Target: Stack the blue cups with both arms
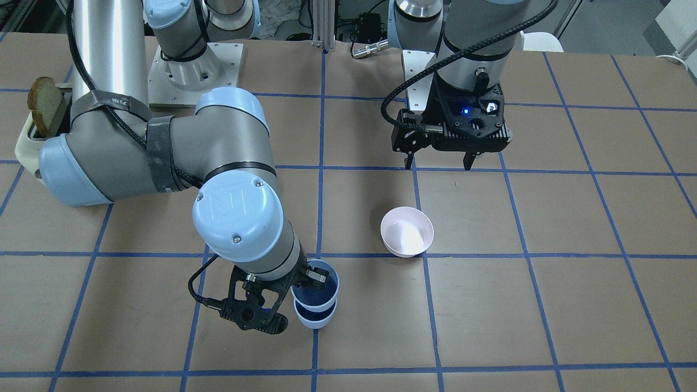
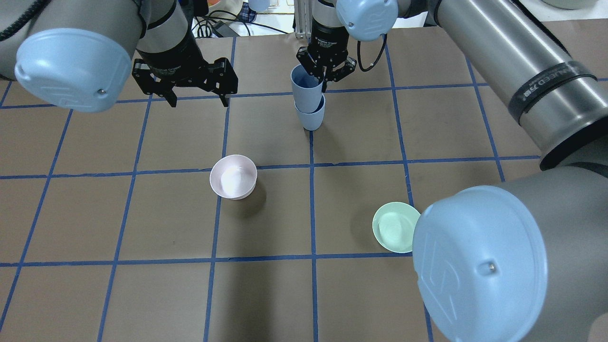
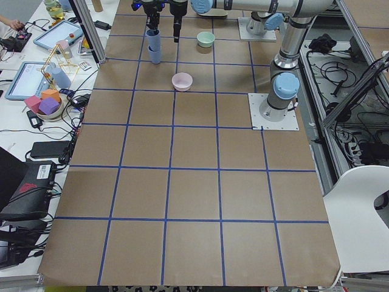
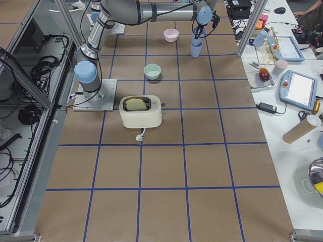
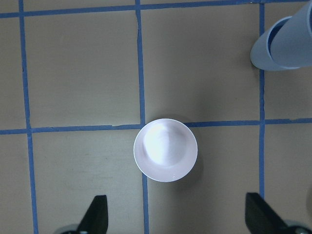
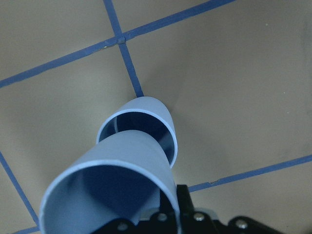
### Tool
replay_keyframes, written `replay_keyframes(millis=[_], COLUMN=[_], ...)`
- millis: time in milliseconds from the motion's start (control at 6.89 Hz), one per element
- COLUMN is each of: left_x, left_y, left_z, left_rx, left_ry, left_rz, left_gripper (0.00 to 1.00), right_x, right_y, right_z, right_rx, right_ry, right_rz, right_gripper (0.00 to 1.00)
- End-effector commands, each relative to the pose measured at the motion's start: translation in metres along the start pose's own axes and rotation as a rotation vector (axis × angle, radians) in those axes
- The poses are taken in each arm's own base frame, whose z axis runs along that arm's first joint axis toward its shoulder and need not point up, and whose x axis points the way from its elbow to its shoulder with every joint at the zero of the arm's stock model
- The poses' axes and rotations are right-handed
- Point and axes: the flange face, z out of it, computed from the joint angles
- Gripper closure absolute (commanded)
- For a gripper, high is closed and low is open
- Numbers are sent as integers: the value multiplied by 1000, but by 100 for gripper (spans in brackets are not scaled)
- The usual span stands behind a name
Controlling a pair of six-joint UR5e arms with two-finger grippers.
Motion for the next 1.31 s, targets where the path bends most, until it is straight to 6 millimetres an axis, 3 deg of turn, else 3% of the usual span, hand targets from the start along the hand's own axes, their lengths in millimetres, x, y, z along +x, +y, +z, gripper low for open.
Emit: replay_keyframes(millis=[0, 145, 290, 581, 726, 1016, 1161], left_x=[0, 0, 0, 0, 0, 0, 0], left_y=[1, 1, 1, 1, 2, 2, 2], left_z=[0, 0, 0, 0, 0, -1, 0], left_rx=[-1, 0, -1, 0, -1, 0, -1], left_ry=[-8, -7, -8, -10, -10, -10, -10], left_rz=[1, 1, 1, 1, 1, 1, 1], left_gripper=[0, 0, 0, 0, 0, 0, 0], right_x=[0, 0, 1, 4, 18, 80, 116], right_y=[-1, -1, -1, -1, -10, -23, -22], right_z=[2, 4, 5, -2, -12, -81, -93], right_rx=[1, -1, -6, 4, 11, 76, 54], right_ry=[1, 2, 1, 2, -1, -40, -22], right_rz=[-3, -9, -14, -14, 5, -20, -146], right_gripper=[93, 14, 0, 0, 0, 0, 0])
